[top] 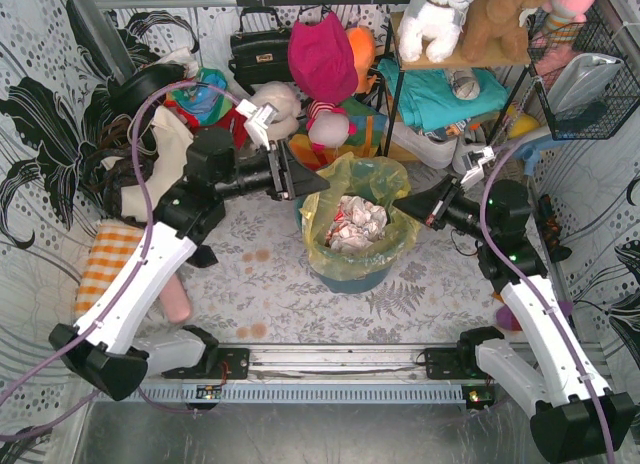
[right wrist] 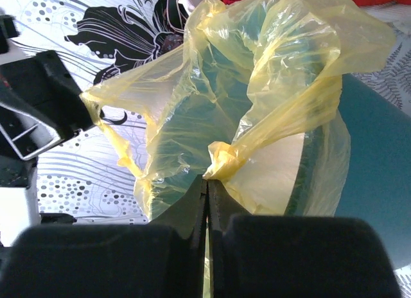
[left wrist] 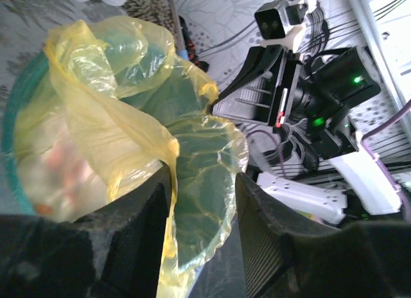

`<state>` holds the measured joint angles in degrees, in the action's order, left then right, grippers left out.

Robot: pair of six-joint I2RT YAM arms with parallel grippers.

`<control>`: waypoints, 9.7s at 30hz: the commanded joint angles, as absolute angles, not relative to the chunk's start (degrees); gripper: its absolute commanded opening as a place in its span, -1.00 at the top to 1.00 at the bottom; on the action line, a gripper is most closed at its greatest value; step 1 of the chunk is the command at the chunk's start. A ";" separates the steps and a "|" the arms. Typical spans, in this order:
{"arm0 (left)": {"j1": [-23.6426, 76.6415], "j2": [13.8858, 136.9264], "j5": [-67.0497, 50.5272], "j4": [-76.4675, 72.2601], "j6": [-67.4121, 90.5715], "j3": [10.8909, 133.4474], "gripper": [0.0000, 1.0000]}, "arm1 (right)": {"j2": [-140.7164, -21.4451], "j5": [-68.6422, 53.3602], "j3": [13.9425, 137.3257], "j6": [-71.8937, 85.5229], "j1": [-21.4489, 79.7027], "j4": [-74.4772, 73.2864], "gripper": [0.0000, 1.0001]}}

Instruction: Tie the trash bag

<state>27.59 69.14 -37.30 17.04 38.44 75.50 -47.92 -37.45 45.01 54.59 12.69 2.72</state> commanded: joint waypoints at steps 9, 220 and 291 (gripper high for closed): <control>27.25 63.52 -25.56 36.82 25.43 76.28 -0.32 | -46.84 -36.32 48.63 52.10 13.16 -1.12 1.00; 27.99 76.39 -47.35 -68.17 83.33 59.10 1.00 | -37.59 -18.63 47.86 51.83 13.27 -22.97 1.00; 28.02 69.04 -13.83 -12.06 27.79 69.65 1.00 | -61.98 -17.92 62.41 47.87 13.27 12.82 1.00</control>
<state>28.10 63.64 -16.34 -7.03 30.13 66.94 -58.26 -19.84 61.69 48.73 12.99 6.50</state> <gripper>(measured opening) 0.008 0.002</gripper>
